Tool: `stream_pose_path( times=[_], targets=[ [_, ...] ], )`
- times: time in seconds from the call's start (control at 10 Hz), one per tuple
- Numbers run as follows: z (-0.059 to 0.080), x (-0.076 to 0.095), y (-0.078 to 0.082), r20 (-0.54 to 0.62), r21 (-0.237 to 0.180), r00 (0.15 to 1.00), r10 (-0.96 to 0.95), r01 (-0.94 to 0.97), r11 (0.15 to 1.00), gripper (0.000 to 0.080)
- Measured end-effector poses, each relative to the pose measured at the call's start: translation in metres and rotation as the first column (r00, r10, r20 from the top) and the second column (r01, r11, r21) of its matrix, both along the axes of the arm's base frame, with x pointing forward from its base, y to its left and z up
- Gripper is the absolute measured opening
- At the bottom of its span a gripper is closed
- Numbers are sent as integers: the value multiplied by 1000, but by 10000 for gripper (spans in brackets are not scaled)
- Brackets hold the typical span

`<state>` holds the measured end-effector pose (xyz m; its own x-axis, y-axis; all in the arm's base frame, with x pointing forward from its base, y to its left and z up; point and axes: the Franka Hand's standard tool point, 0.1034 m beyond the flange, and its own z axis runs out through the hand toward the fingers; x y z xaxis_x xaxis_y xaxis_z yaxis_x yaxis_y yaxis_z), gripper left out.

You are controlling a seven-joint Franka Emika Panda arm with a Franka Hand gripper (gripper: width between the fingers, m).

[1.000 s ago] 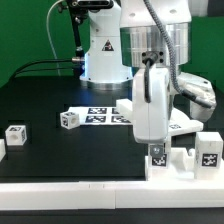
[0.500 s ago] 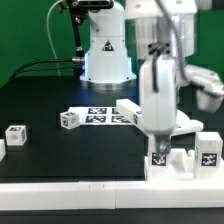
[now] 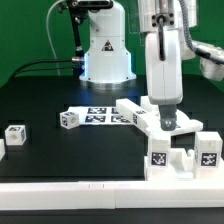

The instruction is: Assemble chair

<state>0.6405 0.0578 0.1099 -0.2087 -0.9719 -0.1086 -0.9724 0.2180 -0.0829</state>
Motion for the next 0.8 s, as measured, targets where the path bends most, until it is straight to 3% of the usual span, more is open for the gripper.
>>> stream_pose_path(
  times=[0.4,0.6,0.8],
  targets=[
    [2,0,2,34,-25,984,176,-175,984,648],
    [0,-11,6,71,-95,859,507,-500,861,648],
    [-5,-16,6,68,-132,766,639,-628,767,648]
  ],
)
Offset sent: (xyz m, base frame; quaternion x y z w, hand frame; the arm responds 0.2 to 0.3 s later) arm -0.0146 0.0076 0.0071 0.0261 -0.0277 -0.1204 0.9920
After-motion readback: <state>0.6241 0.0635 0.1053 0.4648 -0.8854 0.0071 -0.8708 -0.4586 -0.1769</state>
